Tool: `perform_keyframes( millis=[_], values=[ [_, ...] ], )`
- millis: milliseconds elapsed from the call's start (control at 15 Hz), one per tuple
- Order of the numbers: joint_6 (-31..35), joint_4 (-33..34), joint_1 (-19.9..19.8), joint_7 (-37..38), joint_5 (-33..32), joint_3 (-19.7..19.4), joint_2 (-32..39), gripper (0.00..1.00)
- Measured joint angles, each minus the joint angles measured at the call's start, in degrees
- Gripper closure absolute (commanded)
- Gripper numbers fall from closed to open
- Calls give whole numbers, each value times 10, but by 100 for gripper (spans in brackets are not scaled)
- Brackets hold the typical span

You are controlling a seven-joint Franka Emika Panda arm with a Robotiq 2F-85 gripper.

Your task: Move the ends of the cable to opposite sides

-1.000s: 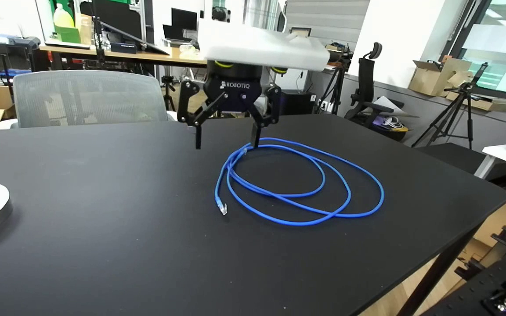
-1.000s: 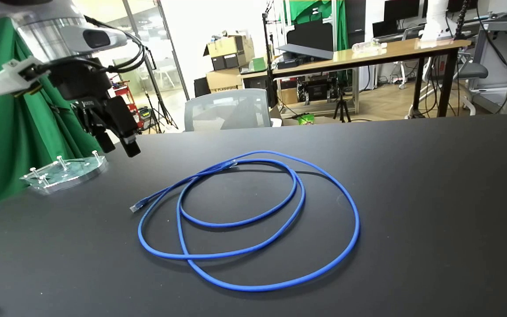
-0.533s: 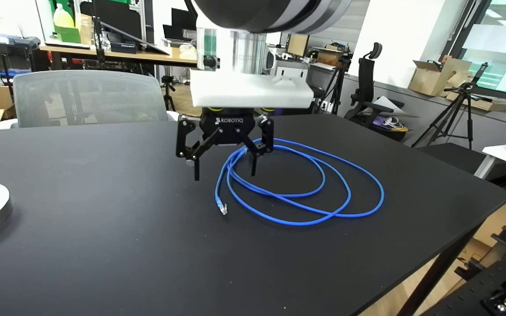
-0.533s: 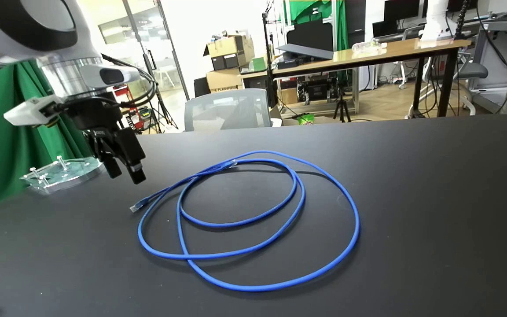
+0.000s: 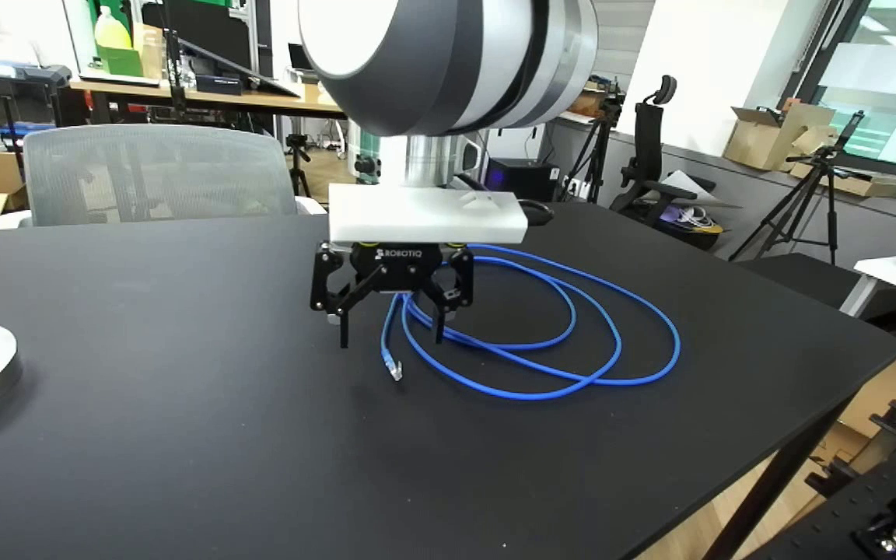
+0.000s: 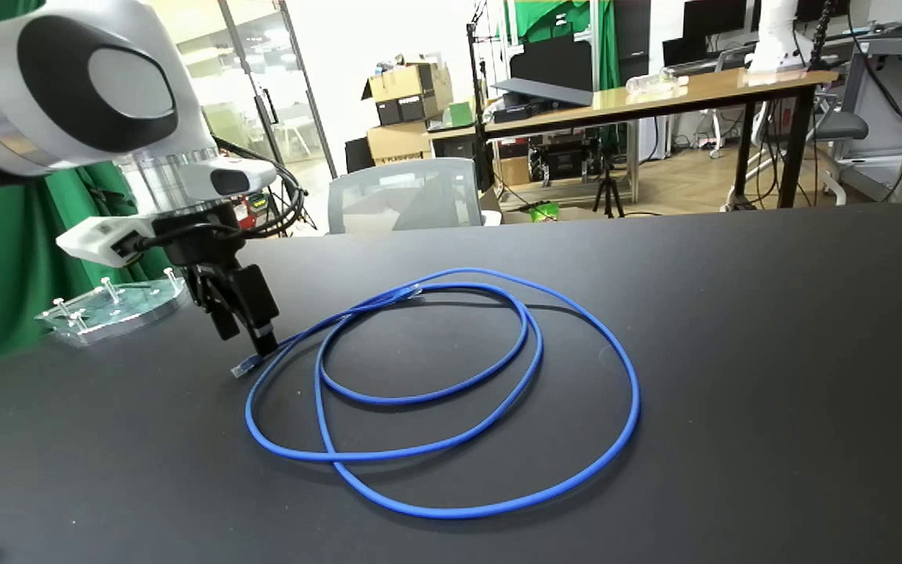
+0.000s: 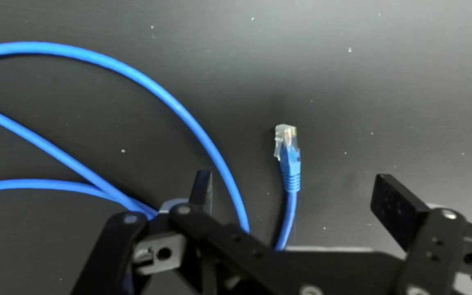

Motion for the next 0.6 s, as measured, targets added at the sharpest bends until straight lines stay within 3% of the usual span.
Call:
perform_keyframes(
  millis=[200,267,333,600],
  values=[
    [10,21,6,-5,18,-3,18,0],
    [11,28,7,-8,23,-3,24,23],
    [11,36,7,-12,29,-4,29,25],
    [17,58,8,-27,42,-5,48,55]
  ],
)
